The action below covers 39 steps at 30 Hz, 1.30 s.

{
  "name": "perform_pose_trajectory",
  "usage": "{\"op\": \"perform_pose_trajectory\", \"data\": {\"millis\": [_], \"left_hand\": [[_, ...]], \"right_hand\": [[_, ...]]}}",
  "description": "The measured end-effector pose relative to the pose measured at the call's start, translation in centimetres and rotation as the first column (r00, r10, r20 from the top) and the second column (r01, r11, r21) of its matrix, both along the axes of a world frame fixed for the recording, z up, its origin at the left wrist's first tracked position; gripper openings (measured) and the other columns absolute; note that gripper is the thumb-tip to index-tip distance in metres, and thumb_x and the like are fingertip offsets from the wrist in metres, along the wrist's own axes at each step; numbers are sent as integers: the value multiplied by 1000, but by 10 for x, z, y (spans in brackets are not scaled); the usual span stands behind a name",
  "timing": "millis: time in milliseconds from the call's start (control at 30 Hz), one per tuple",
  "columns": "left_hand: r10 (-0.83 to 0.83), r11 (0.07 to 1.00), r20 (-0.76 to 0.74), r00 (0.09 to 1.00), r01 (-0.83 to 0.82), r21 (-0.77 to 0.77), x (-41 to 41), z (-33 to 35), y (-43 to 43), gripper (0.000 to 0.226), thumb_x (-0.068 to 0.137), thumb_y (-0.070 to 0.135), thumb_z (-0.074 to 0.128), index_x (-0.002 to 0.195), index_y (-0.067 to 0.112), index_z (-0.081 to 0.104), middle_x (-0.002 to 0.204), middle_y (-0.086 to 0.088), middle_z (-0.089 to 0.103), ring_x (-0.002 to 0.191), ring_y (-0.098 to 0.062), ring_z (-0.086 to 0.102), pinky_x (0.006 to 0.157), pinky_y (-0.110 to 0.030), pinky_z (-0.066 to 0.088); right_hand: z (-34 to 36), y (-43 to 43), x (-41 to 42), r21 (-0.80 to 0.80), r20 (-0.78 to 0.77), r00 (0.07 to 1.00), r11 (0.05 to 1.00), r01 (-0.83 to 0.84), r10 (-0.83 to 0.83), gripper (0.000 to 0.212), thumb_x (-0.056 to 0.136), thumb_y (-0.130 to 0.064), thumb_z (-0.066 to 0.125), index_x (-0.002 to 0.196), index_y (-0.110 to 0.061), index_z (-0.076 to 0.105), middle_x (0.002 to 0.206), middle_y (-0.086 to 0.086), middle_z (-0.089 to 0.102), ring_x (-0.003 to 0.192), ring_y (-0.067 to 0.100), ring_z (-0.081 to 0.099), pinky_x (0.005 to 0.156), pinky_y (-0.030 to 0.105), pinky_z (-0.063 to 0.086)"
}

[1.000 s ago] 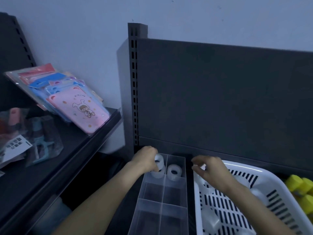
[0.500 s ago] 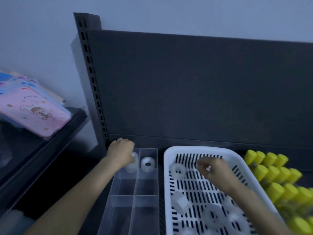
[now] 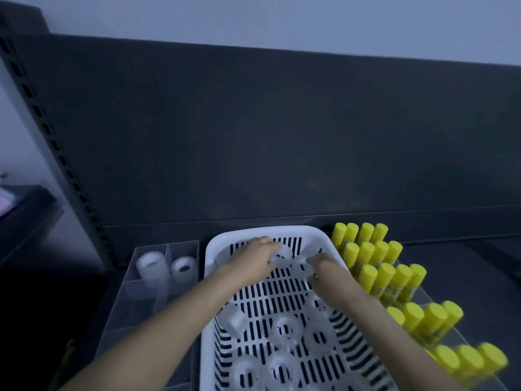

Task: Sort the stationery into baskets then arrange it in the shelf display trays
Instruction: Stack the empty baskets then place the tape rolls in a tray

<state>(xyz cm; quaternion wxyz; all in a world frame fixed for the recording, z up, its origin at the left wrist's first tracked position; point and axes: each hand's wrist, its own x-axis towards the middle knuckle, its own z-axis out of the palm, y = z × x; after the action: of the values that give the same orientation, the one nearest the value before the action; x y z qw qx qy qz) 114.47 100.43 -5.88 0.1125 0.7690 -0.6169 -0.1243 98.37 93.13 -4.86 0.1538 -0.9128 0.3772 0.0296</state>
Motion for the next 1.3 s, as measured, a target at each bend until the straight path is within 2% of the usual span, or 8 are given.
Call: {"op": "perform_pose_trajectory", "data": {"millis": [133,267,433,633,833,1067,1167,1300], "left_hand": [[-24,998,43,999,21,64,-12,-12,-19,52,94,20,46,144,25,30,136,-4,36,127,-22,35,98,-38,42],[54,997,18,998,-55,55,-8,-11,-17,29,93,19,48,122,19,47,105,-4,38,106,-25,46,86,-39,46],[32,991,-53,998,-25,129,5,0,6,30,85,21,64,110,22,47,112,-1,41,97,-16,42,75,-28,40],[69,969,-82,994,-48,241,16,-6,26,27,82,39,63,101,21,55,119,1,43,105,-19,48,85,-31,42],[142,941,-3,990,-135,310,15,-5,18,63,83,48,60,135,21,40,136,-4,39,116,-21,46,94,-32,42],[67,912,-147,987,-1,409,3,1,22,85,71,50,73,142,33,30,141,0,32,130,-20,35,104,-32,34],[86,921,-181,980,-9,388,1,0,26,79,70,47,76,138,37,37,137,2,30,130,-19,33,103,-33,36],[56,913,-172,984,20,408,-6,-3,30,77,68,43,77,136,39,41,151,6,10,141,-21,12,113,-43,28]], "right_hand": [[-12,-6,16,16,-46,999,1000,3,-3,53,93,-11,42,144,-10,24,143,15,33,126,30,42,101,33,37],[-23,-8,28,-34,-125,992,999,22,-26,47,95,-18,40,140,-10,29,137,18,37,125,36,37,102,39,35],[-29,-8,34,-76,-93,996,997,6,-13,39,93,-16,42,132,-9,38,128,15,39,119,31,39,100,35,37],[-31,-7,35,-2,-1,1000,1000,-28,28,50,89,-17,47,138,-14,34,131,11,37,125,28,34,105,33,34],[-29,-7,34,17,9,999,999,-31,31,51,89,-17,48,138,-14,36,130,11,38,125,28,34,104,33,36],[-31,-5,34,48,18,998,997,-55,54,50,89,-17,53,137,-14,39,134,11,39,127,27,35,105,34,36],[-31,-6,34,77,8,998,995,-58,57,53,89,-17,53,139,-15,35,136,11,40,129,28,36,103,34,38],[-31,-8,34,101,21,999,994,-51,49,55,89,-18,54,140,-16,34,134,11,42,125,28,42,100,34,41]]}}
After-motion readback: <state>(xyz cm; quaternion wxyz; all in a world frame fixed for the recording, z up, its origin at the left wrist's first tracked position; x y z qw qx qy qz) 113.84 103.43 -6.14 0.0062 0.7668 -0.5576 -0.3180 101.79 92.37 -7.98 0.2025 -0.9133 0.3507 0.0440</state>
